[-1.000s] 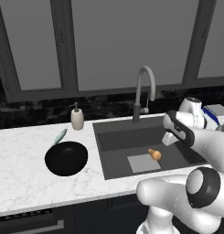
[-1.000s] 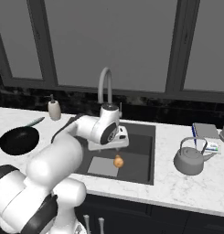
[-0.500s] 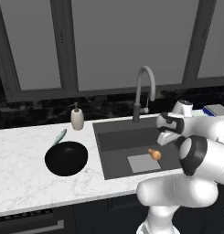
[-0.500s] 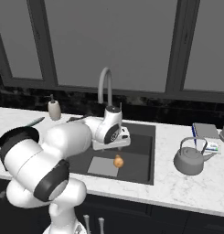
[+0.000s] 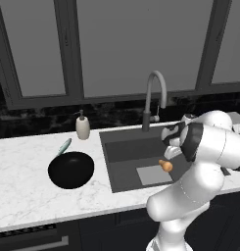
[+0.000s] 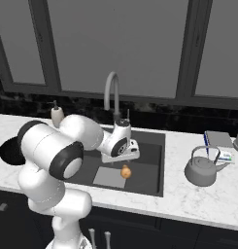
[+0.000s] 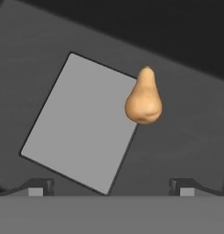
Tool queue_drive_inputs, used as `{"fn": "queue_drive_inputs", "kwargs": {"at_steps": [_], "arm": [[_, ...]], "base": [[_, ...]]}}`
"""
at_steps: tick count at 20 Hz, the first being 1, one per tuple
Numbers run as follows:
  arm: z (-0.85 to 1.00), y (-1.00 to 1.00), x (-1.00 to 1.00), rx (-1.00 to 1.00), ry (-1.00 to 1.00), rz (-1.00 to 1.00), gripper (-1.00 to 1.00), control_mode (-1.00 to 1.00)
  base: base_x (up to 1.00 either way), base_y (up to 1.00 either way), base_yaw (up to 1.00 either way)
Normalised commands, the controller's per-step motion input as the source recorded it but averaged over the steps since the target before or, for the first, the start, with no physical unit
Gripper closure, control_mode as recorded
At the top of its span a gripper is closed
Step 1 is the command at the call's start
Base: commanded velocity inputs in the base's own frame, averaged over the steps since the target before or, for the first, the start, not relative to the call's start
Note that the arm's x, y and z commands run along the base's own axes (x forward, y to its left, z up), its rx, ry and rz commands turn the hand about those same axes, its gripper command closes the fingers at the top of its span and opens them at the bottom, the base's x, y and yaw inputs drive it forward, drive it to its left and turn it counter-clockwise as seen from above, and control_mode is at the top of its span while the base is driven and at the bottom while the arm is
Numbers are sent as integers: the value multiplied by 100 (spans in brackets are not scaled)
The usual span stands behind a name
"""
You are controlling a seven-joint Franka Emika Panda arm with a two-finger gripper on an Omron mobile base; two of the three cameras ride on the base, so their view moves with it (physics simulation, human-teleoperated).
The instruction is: Pick the squash from the sink and place it in the bowl. Then pick the bowl and place it in the microwave. Then close the microwave door and press the start button.
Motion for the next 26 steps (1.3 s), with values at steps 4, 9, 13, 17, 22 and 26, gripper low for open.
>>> {"fn": "queue_drive_inputs", "kwargs": {"at_steps": [4, 9, 13, 17, 22, 26], "arm": [[-22, -3, 24, 2, 0, 0, -100, -100], [-13, -9, 20, 6, 0, 0, -100, -100], [-21, -13, 27, 6, 0, 0, -100, -100], [-27, -5, 35, 2, 0, 0, -100, -100], [-35, 0, 39, 0, 0, 0, -100, -100], [-34, 0, 23, 0, 0, 0, -100, -100]], "base": [[0, 0, 0], [0, 0, 0], [0, 0, 0], [0, 0, 0], [0, 0, 0], [0, 0, 0]]}}
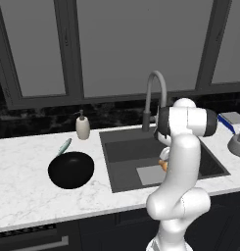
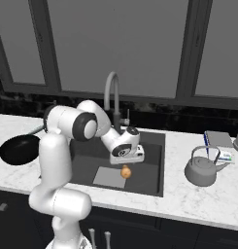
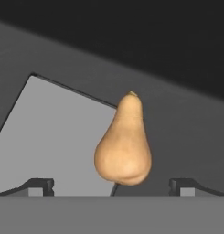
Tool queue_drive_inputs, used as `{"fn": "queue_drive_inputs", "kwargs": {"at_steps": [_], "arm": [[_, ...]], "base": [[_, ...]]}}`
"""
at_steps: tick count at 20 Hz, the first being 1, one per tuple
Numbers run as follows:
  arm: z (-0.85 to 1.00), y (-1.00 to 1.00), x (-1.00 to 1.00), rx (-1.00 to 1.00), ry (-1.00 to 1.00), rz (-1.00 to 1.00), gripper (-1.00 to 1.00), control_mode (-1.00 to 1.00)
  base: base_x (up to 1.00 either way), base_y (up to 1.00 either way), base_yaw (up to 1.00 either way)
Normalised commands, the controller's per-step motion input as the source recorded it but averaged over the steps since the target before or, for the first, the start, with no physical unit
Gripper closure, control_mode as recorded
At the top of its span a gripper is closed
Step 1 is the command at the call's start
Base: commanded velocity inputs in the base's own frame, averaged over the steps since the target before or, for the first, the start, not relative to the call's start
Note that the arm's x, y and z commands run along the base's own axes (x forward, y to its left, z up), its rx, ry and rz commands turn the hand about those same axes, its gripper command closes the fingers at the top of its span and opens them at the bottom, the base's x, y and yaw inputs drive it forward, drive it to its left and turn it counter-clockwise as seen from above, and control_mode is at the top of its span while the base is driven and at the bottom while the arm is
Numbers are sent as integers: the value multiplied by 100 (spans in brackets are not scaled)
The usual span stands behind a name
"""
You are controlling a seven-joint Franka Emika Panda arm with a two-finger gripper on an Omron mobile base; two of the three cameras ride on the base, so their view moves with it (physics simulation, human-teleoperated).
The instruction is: Pick the squash from the sink and place it in the bowl. Then pick the bowl and place it in the microwave. Then close the microwave door and press the start button.
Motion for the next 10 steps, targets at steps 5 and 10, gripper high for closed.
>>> {"fn": "queue_drive_inputs", "kwargs": {"at_steps": [5, 10], "arm": [[-35, 0, 12, 0, 0, 0, -100, -100], [-20, 0, 0, 0, 0, 0, -100, -100]], "base": [[0, 0, 0], [0, 0, 0]]}}
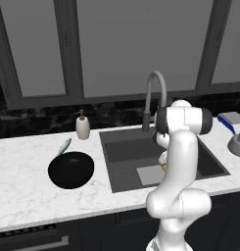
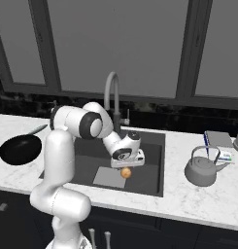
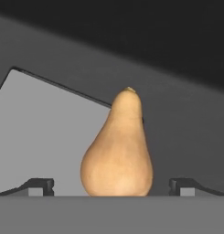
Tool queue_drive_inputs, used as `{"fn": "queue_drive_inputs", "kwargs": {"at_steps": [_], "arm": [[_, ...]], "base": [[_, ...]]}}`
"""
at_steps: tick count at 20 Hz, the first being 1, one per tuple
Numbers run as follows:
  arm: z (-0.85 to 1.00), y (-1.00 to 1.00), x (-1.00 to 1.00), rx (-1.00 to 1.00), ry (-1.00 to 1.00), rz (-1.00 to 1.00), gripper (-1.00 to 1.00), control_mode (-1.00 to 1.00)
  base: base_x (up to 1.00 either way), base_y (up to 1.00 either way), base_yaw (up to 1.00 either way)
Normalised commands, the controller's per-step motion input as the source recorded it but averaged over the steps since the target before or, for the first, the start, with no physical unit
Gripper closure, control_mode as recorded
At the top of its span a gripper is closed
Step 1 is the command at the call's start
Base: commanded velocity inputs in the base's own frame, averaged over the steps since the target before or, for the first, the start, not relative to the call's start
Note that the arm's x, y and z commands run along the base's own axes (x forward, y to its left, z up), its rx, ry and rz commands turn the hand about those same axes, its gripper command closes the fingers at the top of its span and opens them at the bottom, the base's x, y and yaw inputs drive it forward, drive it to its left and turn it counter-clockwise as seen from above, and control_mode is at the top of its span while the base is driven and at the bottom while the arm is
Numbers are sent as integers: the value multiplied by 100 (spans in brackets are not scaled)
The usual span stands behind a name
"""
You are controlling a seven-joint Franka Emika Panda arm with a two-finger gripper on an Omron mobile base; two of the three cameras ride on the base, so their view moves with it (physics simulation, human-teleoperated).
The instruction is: Pick the squash from the sink and place it in the bowl. Then pick the bowl and place it in the microwave. Then close the microwave door and press the start button.
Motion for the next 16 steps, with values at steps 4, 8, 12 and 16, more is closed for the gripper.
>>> {"fn": "queue_drive_inputs", "kwargs": {"at_steps": [4, 8, 12, 16], "arm": [[-15, 0, 2, 0, 0, 0, -100, -100], [-20, 1, 0, 0, 0, 1, -100, -100], [-30, 12, 21, 0, 1, 0, -100, -100], [-29, 1, 28, 0, 0, 0, -100, -100]], "base": [[0, 0, 0], [0, 0, 0], [0, 0, 0], [0, 0, 0]]}}
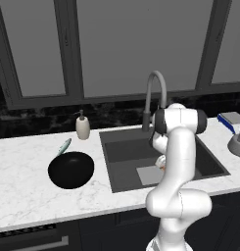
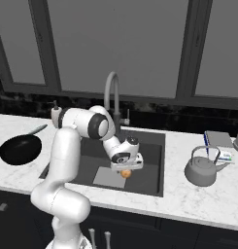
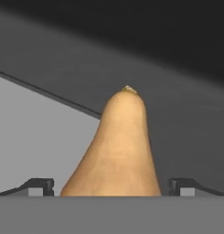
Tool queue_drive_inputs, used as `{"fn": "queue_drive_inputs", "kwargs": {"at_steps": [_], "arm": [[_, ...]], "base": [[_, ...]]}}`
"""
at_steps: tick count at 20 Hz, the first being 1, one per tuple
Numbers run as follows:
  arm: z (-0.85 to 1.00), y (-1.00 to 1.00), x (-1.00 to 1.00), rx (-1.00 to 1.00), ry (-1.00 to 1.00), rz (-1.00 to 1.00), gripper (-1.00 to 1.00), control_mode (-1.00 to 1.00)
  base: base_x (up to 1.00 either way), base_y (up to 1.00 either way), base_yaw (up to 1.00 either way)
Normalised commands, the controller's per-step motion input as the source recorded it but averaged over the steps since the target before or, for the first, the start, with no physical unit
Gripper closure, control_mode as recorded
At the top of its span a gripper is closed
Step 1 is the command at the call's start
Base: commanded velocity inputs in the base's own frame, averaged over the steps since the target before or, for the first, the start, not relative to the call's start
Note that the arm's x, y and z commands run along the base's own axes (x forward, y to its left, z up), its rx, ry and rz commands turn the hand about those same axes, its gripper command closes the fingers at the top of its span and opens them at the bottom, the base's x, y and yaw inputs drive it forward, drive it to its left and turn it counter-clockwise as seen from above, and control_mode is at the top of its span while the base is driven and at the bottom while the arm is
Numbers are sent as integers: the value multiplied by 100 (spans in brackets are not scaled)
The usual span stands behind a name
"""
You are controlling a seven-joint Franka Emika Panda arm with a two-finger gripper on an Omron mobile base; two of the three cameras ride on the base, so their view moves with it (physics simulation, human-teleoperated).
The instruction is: Pick the squash from the sink and place it in the bowl. Then pick the bowl and place it in the microwave. Then close the microwave door and press the start button.
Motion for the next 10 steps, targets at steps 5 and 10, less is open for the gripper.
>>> {"fn": "queue_drive_inputs", "kwargs": {"at_steps": [5, 10], "arm": [[-36, 0, 5, 0, 5, 2, 100, -100], [-18, 0, -11, 0, 5, 1, 100, -100]], "base": [[0, 0, 0], [0, 0, 0]]}}
